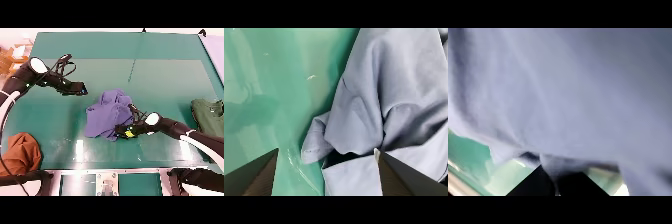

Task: Fold the shirts.

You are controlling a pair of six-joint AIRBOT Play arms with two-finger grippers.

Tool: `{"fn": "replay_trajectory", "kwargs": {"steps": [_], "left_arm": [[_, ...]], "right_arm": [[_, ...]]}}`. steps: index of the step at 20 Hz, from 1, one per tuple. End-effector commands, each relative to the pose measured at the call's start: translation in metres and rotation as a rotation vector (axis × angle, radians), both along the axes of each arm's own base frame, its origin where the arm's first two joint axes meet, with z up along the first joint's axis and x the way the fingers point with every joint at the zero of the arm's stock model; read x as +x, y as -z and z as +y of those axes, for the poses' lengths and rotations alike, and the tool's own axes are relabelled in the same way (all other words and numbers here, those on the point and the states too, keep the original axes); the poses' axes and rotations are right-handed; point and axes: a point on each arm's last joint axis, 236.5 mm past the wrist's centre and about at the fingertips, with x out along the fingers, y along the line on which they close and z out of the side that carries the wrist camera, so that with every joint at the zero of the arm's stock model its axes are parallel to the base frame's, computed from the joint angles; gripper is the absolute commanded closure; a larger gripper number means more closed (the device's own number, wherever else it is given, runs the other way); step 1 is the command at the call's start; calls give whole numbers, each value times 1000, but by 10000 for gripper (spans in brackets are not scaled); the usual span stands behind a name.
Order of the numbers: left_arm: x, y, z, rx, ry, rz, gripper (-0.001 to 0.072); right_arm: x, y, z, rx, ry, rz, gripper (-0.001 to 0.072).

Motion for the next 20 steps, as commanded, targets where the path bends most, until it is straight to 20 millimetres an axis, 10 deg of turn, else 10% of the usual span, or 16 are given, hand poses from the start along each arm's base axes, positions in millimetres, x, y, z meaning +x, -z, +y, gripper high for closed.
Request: {"fn": "replay_trajectory", "kwargs": {"steps": [1, 8, 20], "left_arm": [[3, 1, 0, 6, 22, -23, -6], [-7, 16, -30, -141, 24, 88, -5], [-121, 101, -132, -100, 281, 321, -3]], "right_arm": [[-8, 5, -55, -130, -96, 82, 699], [74, -53, -270, -339, 336, -61, 699], [94, -66, -269, -238, 361, -145, 698]]}}
